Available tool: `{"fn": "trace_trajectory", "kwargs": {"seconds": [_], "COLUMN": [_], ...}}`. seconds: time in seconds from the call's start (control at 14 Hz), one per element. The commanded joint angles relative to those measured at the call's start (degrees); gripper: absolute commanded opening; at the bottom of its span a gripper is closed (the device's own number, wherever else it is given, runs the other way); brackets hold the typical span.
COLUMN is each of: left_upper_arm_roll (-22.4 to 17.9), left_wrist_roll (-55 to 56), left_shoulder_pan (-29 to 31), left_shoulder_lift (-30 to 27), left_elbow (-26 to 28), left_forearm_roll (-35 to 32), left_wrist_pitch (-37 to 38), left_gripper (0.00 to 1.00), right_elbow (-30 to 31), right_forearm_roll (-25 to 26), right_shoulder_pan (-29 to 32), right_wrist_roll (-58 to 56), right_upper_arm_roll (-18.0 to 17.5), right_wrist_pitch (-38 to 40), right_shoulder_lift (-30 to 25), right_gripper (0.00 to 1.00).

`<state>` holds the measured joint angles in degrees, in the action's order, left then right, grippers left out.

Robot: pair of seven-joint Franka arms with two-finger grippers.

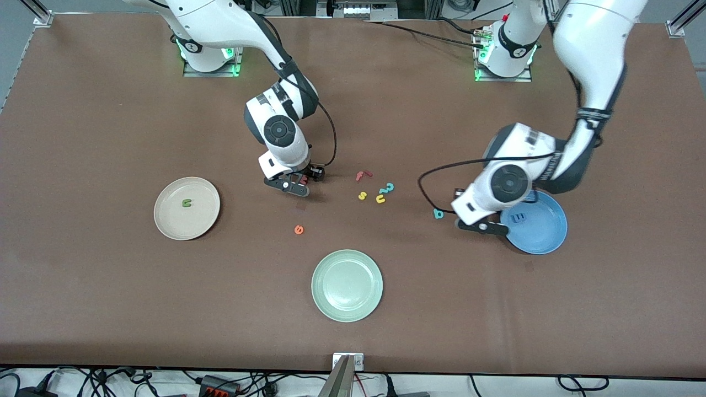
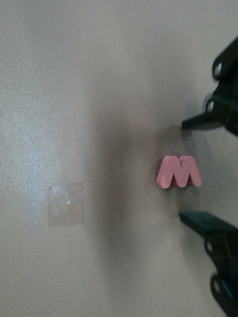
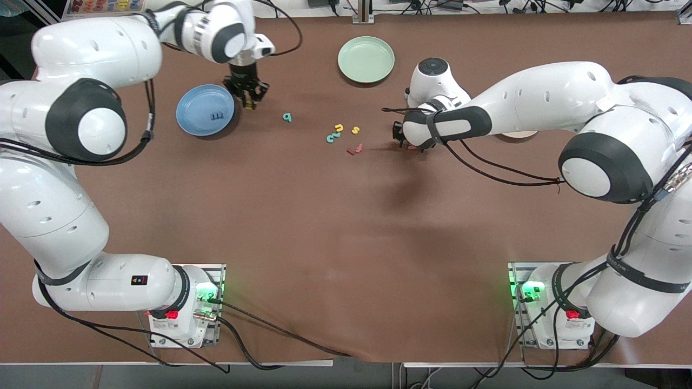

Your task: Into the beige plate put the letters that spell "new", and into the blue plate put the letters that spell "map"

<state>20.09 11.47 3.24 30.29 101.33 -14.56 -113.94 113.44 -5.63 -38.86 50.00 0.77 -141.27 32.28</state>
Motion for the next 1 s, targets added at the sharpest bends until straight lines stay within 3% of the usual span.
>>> {"fn": "trace_trajectory", "kwargs": {"seconds": [0.0, 0.07, 0.14, 0.21, 0.43, 0.57, 0.79, 0.93], "left_upper_arm_roll": [0.4, 0.5, 0.5, 0.6, 1.9, 5.8, 10.8, 11.4], "left_wrist_roll": [-11.8, -14.4, -17.1, -19.6, -20.7, -18.7, -5.6, 1.3], "left_shoulder_pan": [6.9, 9.5, 10.9, 11.3, 9.9, 9.9, 8.9, 7.2], "left_shoulder_lift": [1.3, 2.2, 3.2, 3.6, 3.2, 2.8, 3.6, 4.6], "left_elbow": [0.3, 0.7, 1.1, 0.6, 0.4, 0.2, 0.1, 0.2], "left_forearm_roll": [-2.4, -2.8, -2.8, -2.8, -2.3, -2.0, -2.0, -1.9], "left_wrist_pitch": [-1.6, -3.8, -5.7, -6.2, -5.2, -2.7, -3.2, -7.4], "left_gripper": [0.18, 0.22, 0.37, 0.99, 1.0, 1.0, 1.0, 1.0], "right_elbow": [0.2, 0.0, 0.0, 0.0, -0.2, -1.4, -4.0, -7.2], "right_forearm_roll": [-0.9, -0.9, -0.9, -0.9, -0.9, -0.8, -0.5, -0.3], "right_shoulder_pan": [0.1, 0.2, 0.3, 0.4, 0.5, 0.7, 1.9, 4.4], "right_wrist_roll": [0.6, 0.5, 0.5, 0.5, 0.2, 0.1, -3.2, -8.9], "right_upper_arm_roll": [-0.2, -0.2, -0.2, -0.2, -0.2, 0.3, 2.2, 3.4], "right_wrist_pitch": [-0.8, -0.8, -0.8, -0.8, -0.7, -0.1, 2.9, 10.3], "right_shoulder_lift": [-0.1, -0.1, -0.1, -0.1, -0.2, -0.4, -1.1, -1.7], "right_gripper": [0.58, 0.5, 0.41, 0.32, 0.22, 0.19, 0.19, 0.19]}}
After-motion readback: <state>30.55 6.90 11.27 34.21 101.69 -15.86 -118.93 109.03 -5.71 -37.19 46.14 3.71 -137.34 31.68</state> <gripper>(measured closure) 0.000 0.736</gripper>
